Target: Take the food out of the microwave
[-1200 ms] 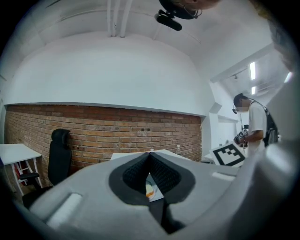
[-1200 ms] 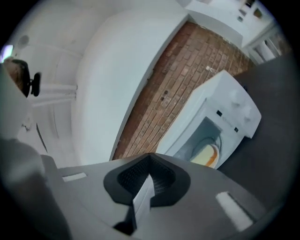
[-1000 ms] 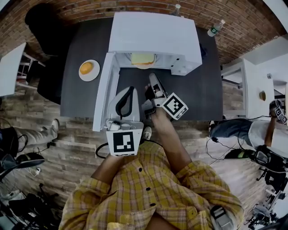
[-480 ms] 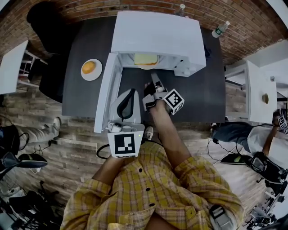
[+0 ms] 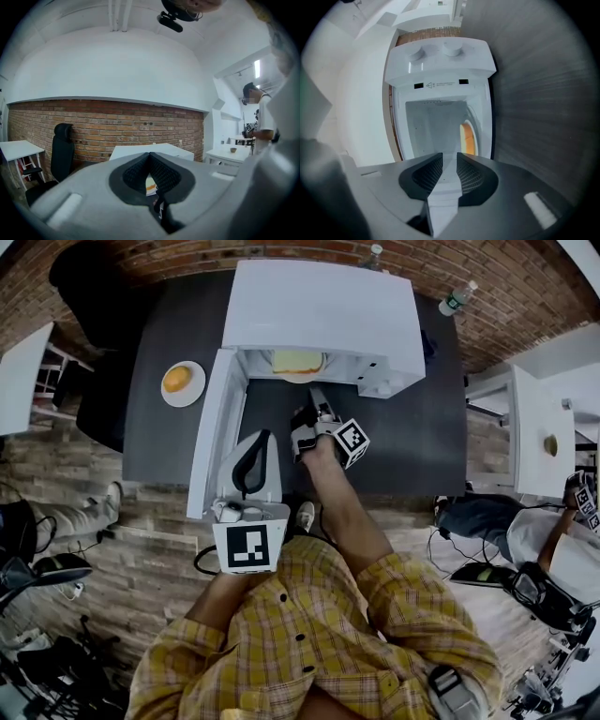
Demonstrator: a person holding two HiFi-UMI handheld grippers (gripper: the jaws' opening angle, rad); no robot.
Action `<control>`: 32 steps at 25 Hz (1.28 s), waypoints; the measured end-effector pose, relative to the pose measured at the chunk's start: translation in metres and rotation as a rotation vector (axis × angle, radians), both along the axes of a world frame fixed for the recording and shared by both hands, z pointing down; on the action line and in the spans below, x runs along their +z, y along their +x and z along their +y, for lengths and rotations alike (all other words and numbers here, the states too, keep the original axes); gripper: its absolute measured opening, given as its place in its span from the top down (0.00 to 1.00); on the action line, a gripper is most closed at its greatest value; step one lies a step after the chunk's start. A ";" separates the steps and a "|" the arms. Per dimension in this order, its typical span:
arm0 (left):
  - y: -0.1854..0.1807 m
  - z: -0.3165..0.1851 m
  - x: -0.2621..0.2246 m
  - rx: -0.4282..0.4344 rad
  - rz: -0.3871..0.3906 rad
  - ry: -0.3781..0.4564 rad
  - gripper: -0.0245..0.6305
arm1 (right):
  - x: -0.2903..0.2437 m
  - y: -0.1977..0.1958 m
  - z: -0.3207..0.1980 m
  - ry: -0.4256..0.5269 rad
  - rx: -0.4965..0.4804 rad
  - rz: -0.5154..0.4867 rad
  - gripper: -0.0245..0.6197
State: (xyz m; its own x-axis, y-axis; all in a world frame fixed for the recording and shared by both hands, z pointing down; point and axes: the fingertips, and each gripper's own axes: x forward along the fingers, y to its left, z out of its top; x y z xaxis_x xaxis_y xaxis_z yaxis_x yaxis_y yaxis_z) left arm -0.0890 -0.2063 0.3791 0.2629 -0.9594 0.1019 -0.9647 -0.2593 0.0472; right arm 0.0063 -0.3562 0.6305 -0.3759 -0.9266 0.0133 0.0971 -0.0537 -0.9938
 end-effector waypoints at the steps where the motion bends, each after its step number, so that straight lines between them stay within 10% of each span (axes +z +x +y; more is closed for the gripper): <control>1: 0.000 0.001 0.001 -0.001 0.001 -0.004 0.96 | 0.005 0.000 -0.002 0.001 0.004 -0.002 0.83; 32: -0.005 0.003 0.012 -0.028 -0.007 -0.008 0.96 | 0.067 -0.025 -0.046 -0.192 -0.007 0.029 0.82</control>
State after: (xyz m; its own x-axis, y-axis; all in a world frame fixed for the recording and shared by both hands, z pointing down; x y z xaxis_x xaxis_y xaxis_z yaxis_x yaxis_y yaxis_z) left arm -0.0935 -0.2031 0.3912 0.2354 -0.9654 0.1118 -0.9718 -0.2320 0.0425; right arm -0.0188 -0.4022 0.6975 -0.3788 -0.9034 0.2010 0.0674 -0.2435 -0.9675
